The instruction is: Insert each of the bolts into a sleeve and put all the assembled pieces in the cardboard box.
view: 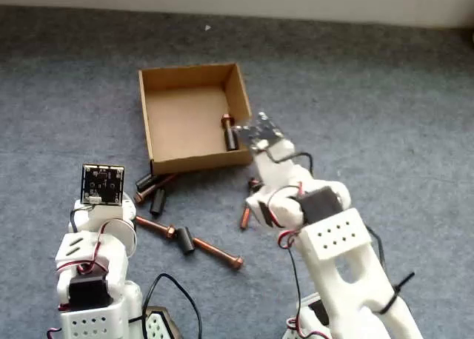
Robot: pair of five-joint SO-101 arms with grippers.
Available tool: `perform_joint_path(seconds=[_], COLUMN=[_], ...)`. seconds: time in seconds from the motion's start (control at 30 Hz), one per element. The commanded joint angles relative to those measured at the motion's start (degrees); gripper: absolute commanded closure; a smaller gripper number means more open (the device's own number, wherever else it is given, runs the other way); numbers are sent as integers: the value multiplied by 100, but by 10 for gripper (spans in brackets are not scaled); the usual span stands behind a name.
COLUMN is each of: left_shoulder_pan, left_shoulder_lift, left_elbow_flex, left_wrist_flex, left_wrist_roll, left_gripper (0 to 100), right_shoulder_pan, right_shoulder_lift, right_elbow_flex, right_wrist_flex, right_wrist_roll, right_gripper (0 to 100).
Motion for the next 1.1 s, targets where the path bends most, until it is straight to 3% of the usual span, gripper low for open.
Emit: perform_joint_path(seconds=[0.0,0.3,0.67,1.07], left_shoulder_pan=[-66,-57,215,646], left_shoulder_lift=[-48,-40,-13,4], left_elbow_flex=[-13,-31,-804,-2352], left_wrist_flex=[-97,-88,-35,1618], left_wrist_roll=[-62,-62,-501,-1582], left_gripper=[986,986,986,954], right_shoulder_pan=[523,1631,2457,2554], right_shoulder_lift=[-620,-857,-857,-857], right_elbow_flex=[585,1763,2229,2220], right_wrist_flex=[-716,-2440,-3582,-3609], right_wrist_roll=[-62,-510,-1319,-1407], right_gripper=[994,994,993,993])
